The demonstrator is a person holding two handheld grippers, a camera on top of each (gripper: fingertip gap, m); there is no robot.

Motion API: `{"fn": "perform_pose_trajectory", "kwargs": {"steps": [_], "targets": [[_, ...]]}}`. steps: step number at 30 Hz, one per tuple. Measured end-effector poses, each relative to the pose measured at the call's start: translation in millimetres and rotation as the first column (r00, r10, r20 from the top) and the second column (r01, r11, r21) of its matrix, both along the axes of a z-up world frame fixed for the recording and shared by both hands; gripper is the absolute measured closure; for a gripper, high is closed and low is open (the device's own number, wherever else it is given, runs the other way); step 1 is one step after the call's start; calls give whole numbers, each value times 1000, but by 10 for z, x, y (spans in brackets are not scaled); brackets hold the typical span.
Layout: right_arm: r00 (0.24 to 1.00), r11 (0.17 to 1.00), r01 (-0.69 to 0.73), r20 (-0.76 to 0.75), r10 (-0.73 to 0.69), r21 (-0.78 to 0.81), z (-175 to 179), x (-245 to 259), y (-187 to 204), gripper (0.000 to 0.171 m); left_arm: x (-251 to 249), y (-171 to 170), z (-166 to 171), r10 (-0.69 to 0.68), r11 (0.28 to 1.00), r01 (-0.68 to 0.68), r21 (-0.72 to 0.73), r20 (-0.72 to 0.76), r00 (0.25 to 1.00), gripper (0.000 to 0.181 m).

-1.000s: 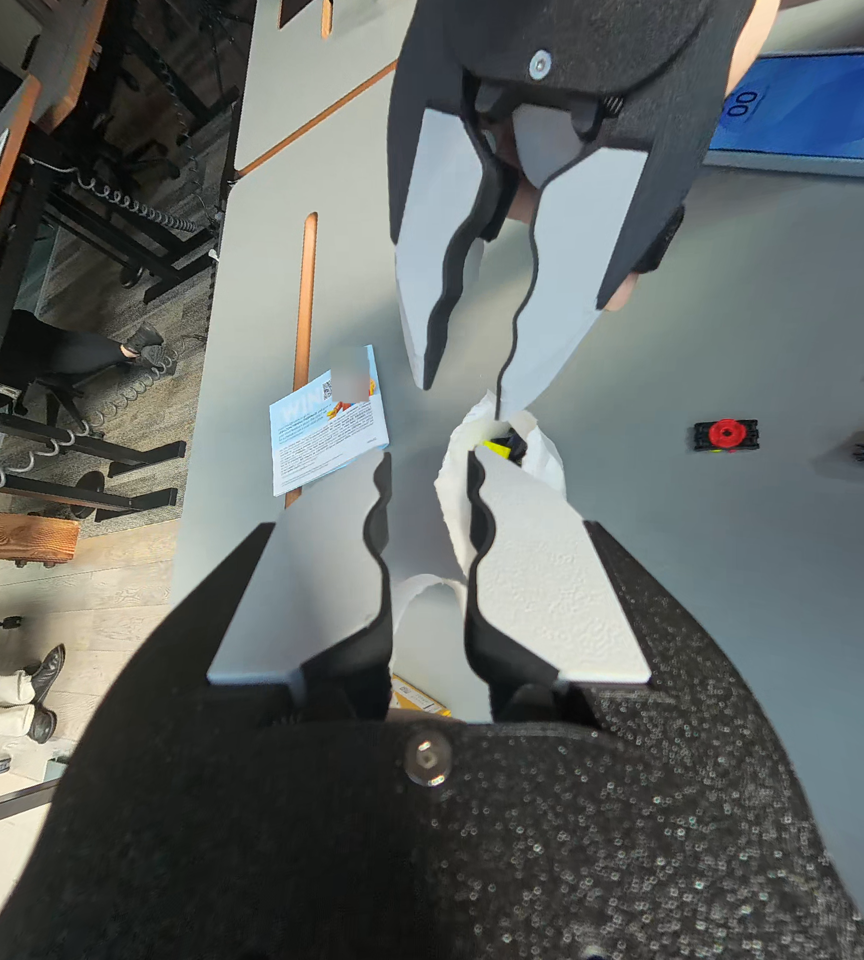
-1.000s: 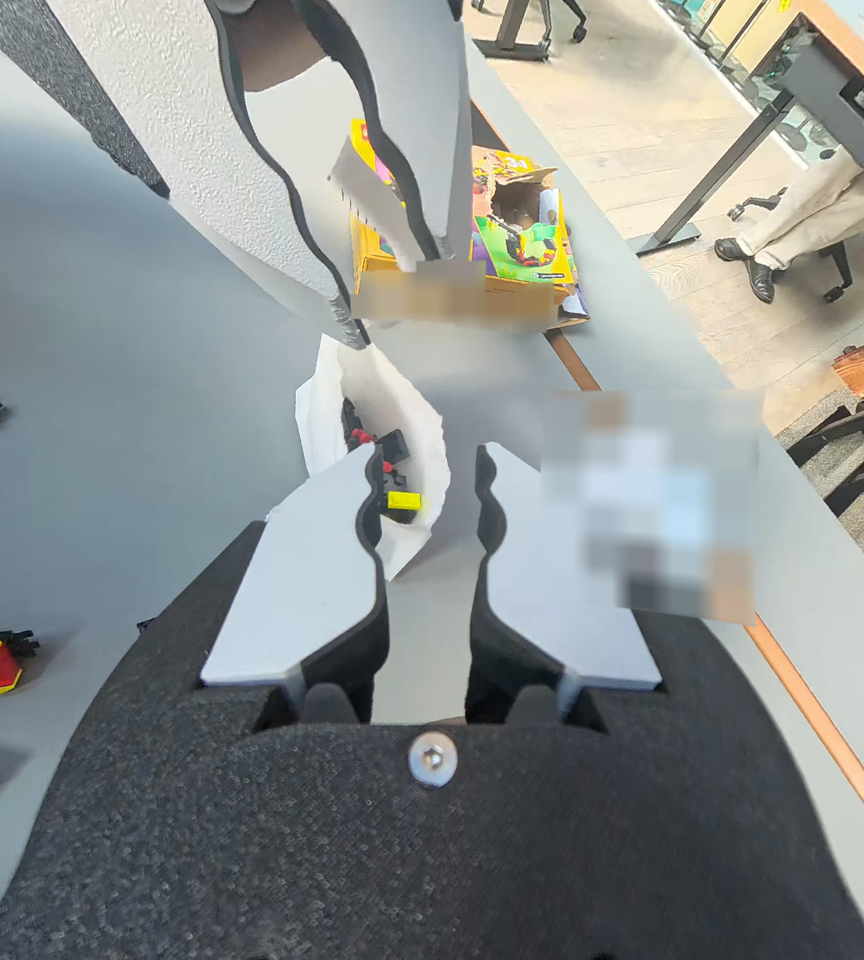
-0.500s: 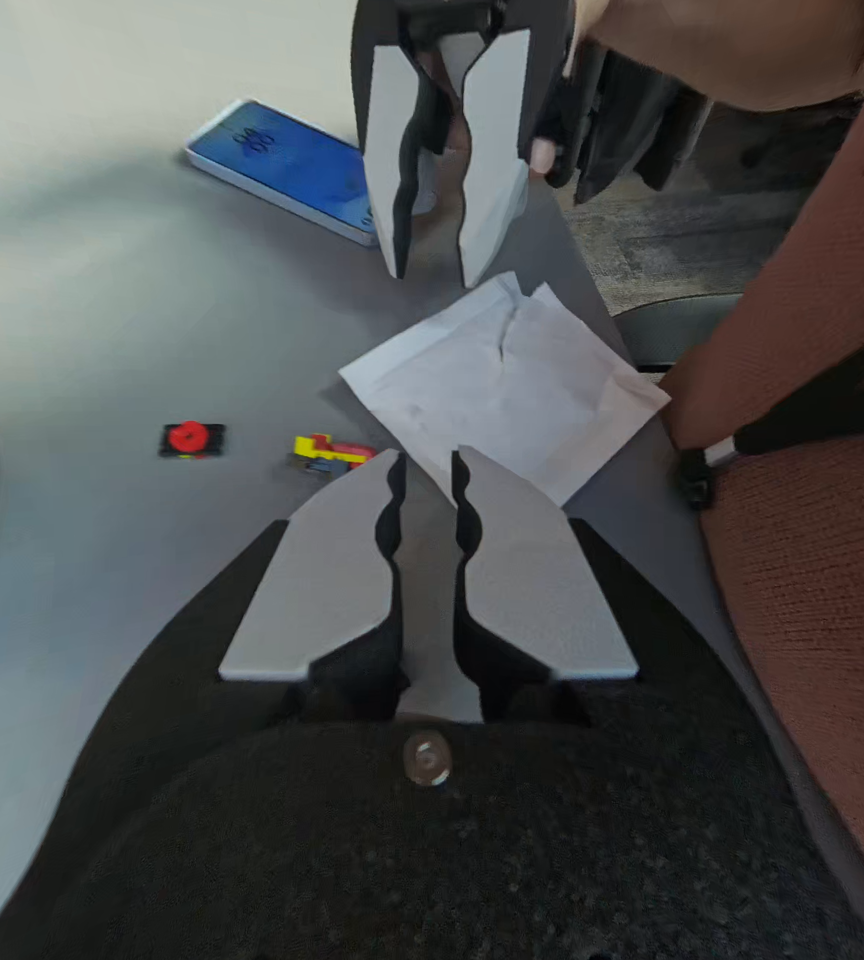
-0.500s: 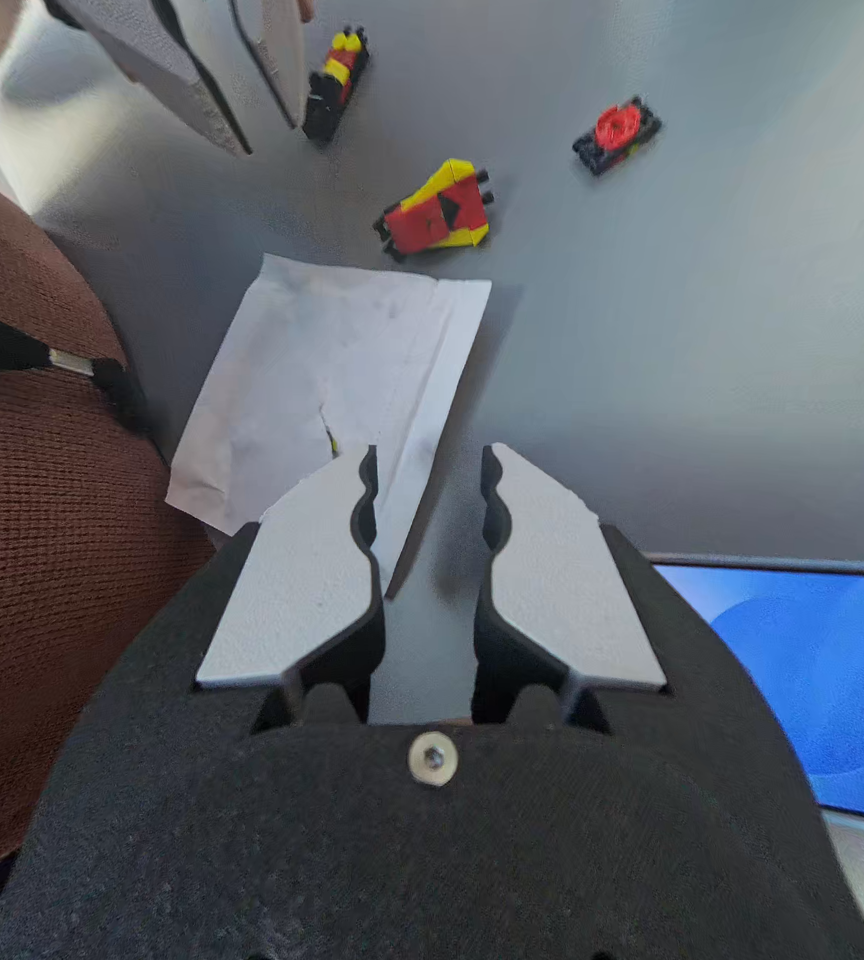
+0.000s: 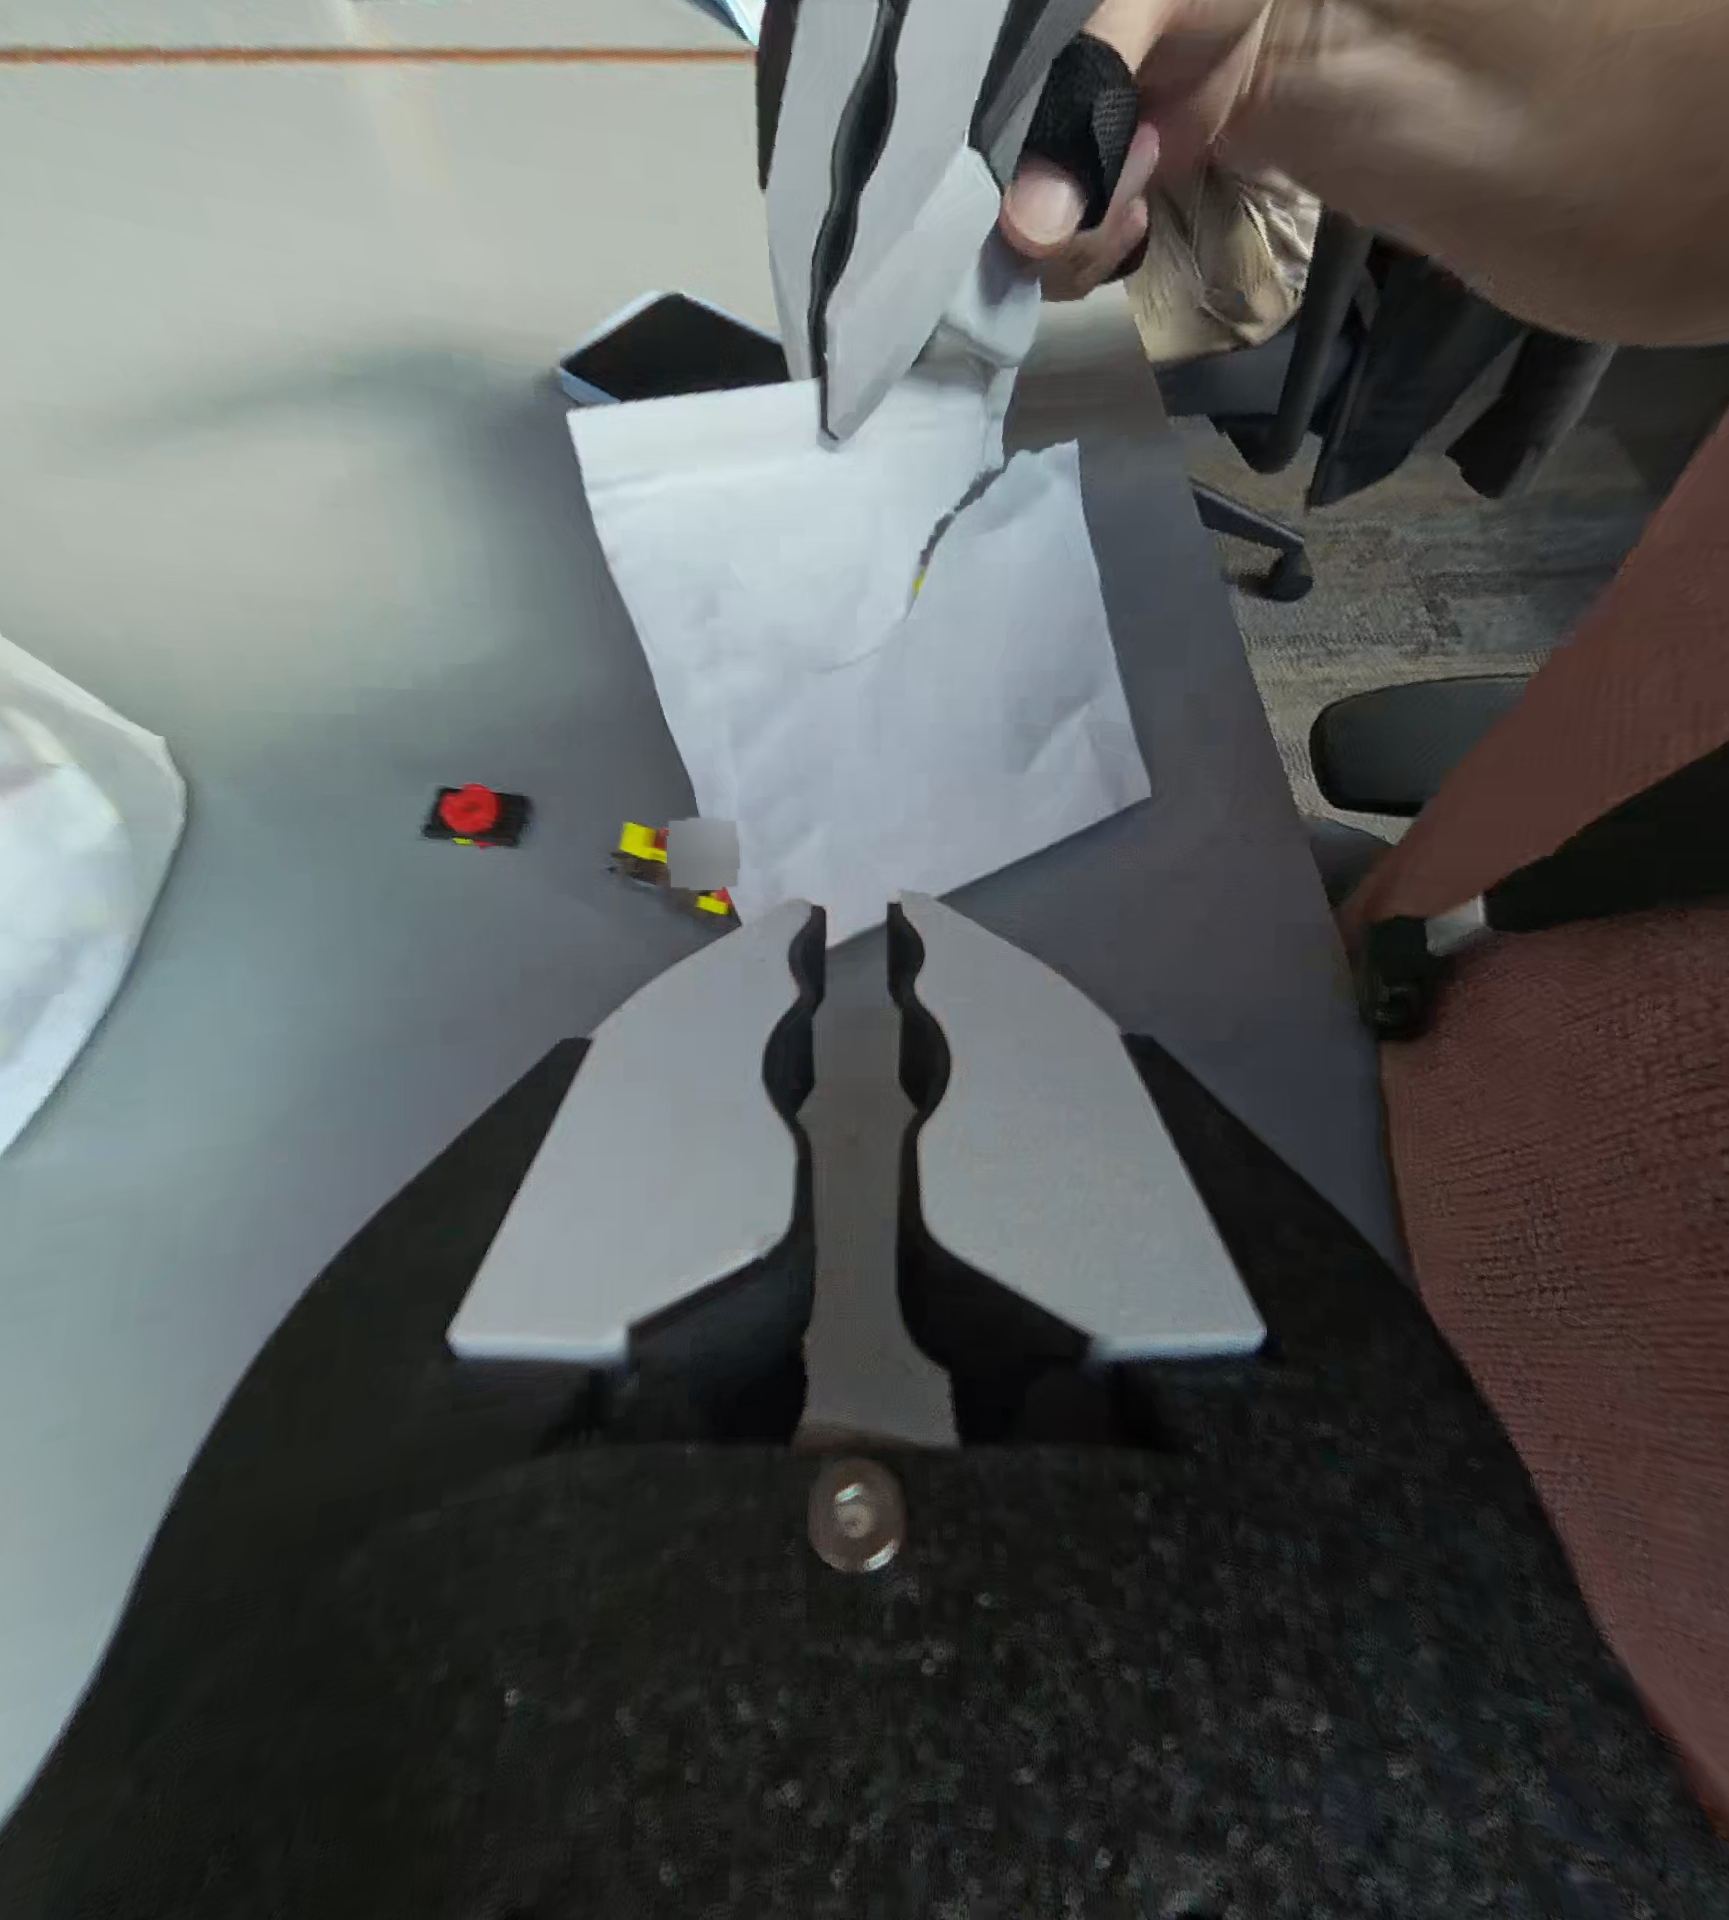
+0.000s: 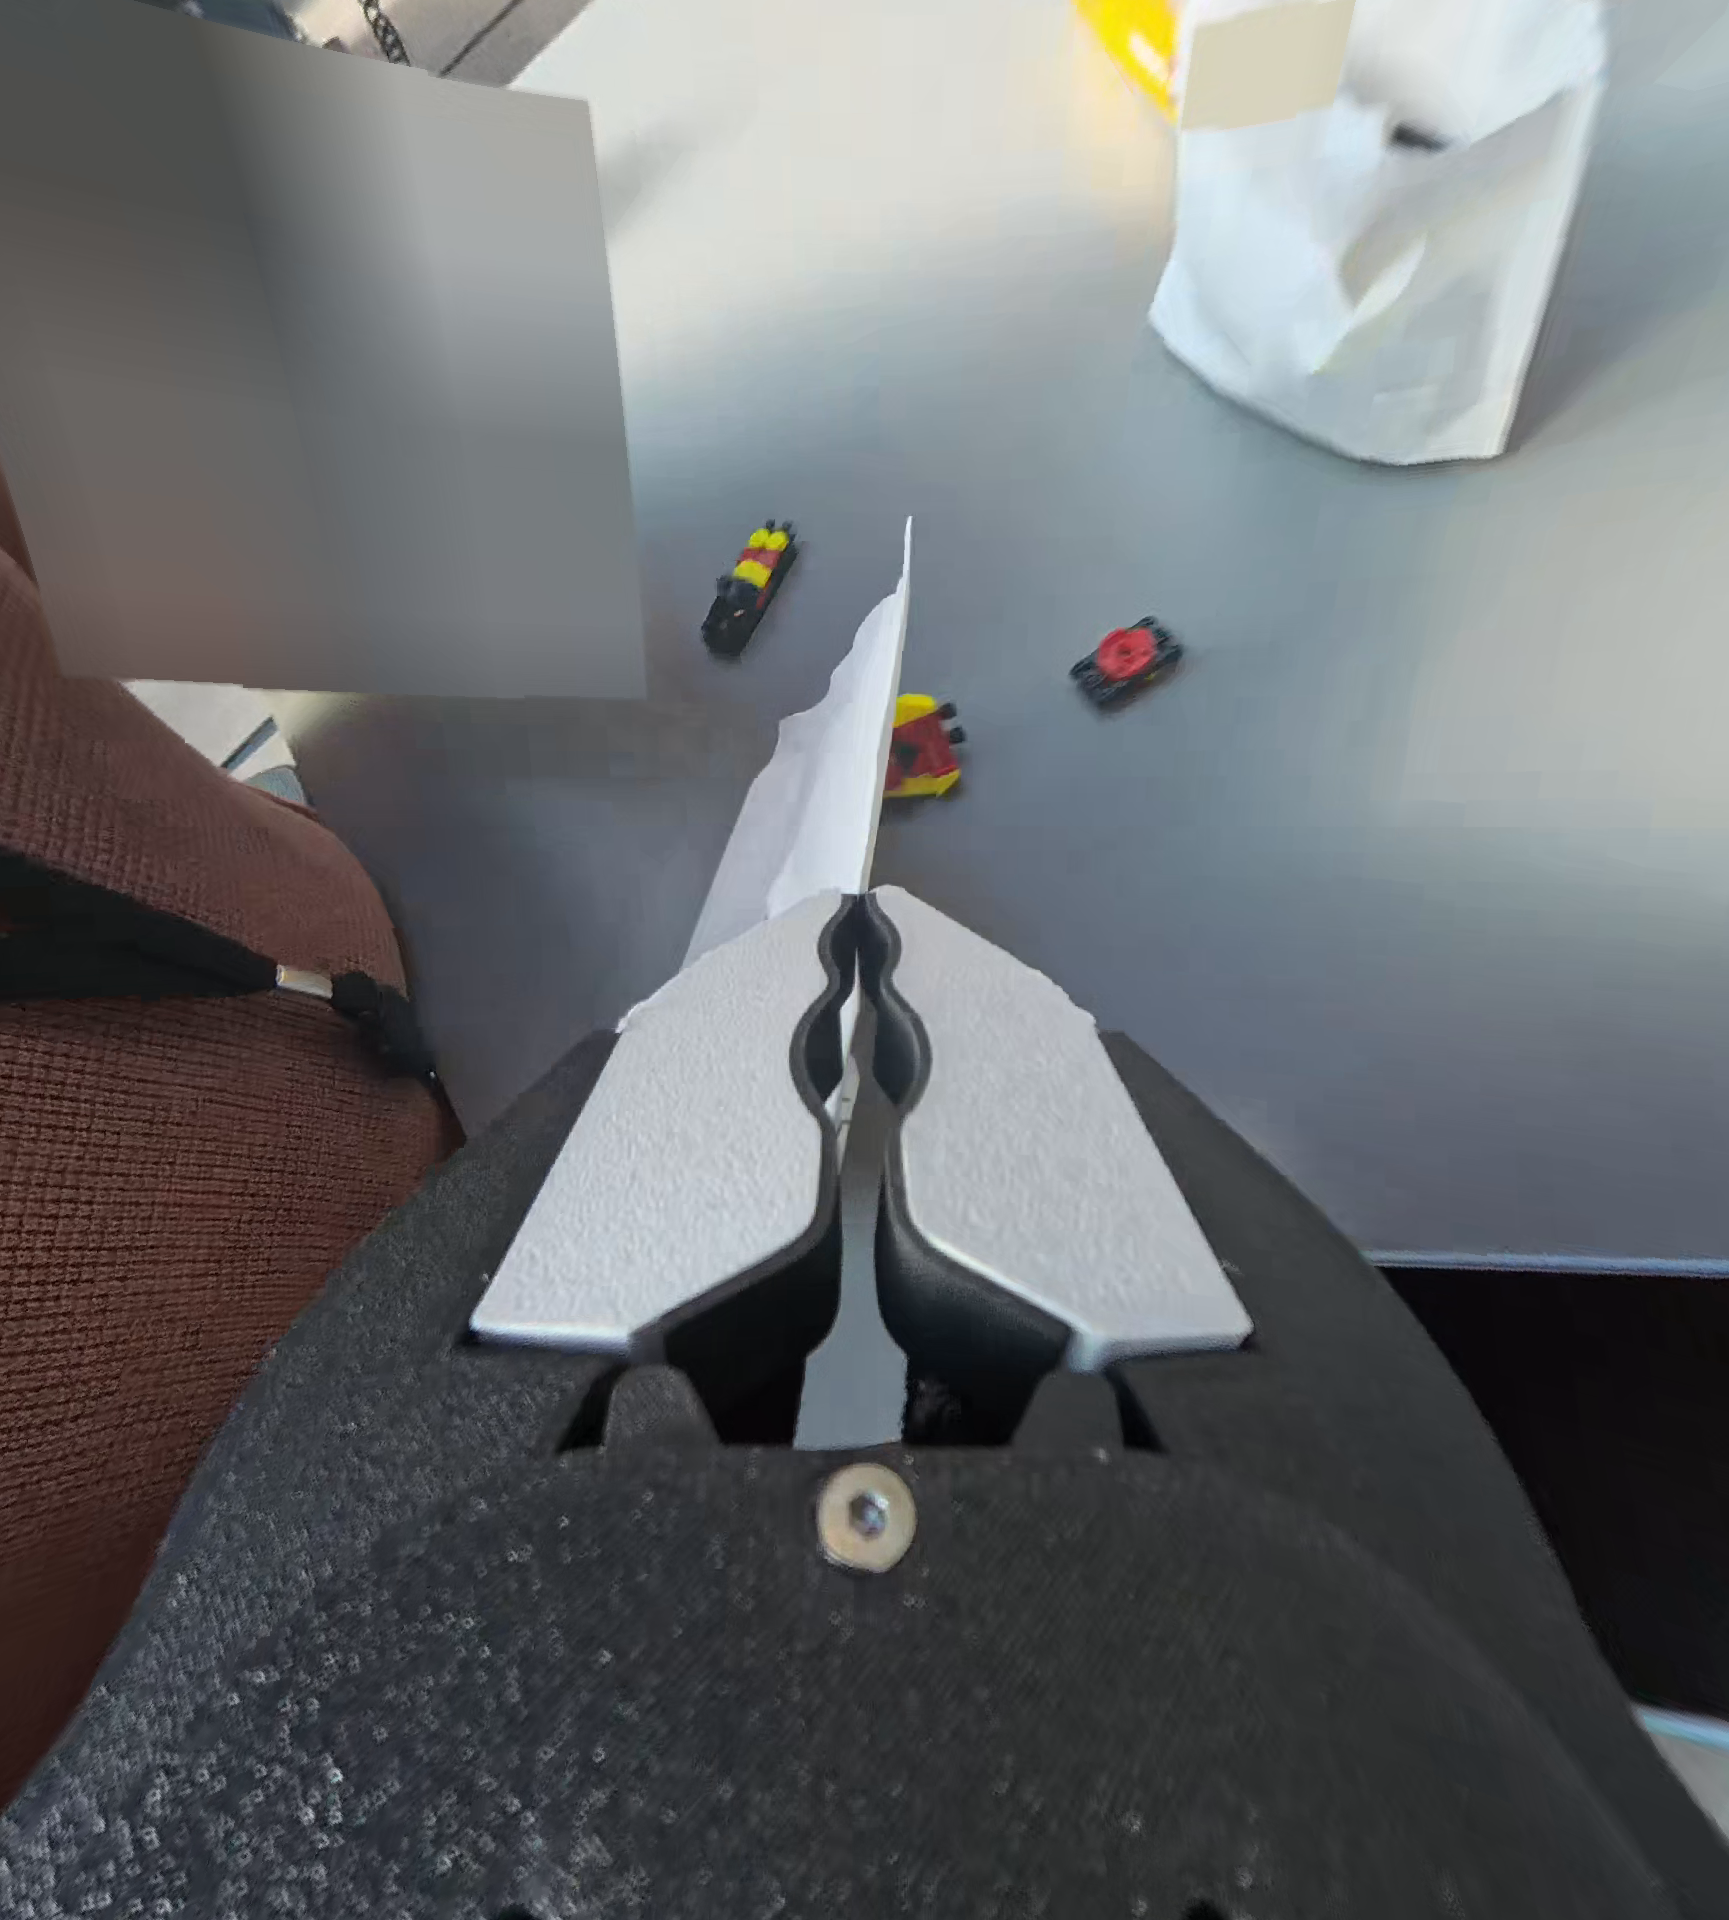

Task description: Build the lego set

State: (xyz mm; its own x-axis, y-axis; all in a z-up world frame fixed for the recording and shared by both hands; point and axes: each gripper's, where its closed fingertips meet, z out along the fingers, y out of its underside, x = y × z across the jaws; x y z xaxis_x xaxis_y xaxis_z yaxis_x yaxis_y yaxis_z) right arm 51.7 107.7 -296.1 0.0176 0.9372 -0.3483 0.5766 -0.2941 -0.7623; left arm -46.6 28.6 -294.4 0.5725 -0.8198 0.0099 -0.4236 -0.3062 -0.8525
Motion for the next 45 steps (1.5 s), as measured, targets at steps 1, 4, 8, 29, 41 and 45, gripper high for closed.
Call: {"fn": "perform_pose_trajectory", "kwargs": {"steps": [1,4,8,29,41,45], "targets": [[999,999,41,-21,-40,23,125,38,196,171,-109,56,122,33,999,-33,32,18,999,171],[986,991,126,-107,-129,-35,405,90,737,171,-323,167,326,84,993,-88,77,59,995,171],[960,974,187,-186,-208,-125,441,26,1306,171,-372,250,277,95,991,-98,85,46,994,171],[967,899,230,-187,-170,374,590,-557,827,171,-229,672,-163,131,988,-130,84,2,991,171],[937,913,338,-177,-302,229,6,-554,858,171,-205,1216,-531,70,998,-68,14,-193,979,174],[929,904,368,-111,-352,215,-223,-379,926,171,-41,1263,-661,-29,999,23,-24,-281,959,175]]}}
